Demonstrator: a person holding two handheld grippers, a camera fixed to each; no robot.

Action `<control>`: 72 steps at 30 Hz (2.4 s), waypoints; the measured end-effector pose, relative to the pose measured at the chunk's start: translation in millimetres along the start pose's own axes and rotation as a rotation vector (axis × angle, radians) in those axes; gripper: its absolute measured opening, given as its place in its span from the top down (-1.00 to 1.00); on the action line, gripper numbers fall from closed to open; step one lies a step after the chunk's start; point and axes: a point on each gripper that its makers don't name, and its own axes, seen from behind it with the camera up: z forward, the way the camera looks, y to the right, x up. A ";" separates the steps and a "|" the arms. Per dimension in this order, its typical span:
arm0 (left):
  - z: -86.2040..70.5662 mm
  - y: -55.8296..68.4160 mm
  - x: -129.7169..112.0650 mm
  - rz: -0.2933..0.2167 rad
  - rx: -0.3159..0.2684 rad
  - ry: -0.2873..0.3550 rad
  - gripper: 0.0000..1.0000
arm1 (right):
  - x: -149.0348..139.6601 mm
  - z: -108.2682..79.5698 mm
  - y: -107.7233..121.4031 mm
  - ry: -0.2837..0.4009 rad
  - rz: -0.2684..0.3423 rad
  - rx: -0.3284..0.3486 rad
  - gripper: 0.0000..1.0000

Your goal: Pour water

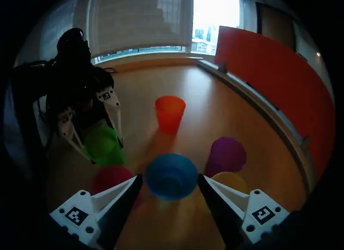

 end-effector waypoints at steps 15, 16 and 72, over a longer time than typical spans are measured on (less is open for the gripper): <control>-1.5 1.4 0.3 0.006 0.000 0.007 -0.61 | 2.9 4.3 2.7 -0.006 0.011 -0.003 -1.00; -1.6 1.3 0.4 0.006 0.001 0.008 -0.61 | 3.4 4.7 3.0 -0.007 0.011 -0.002 -1.00; -5.4 -1.5 -0.8 0.001 0.004 0.019 -0.61 | -9.2 20.5 3.2 -0.042 -0.029 -0.007 -0.92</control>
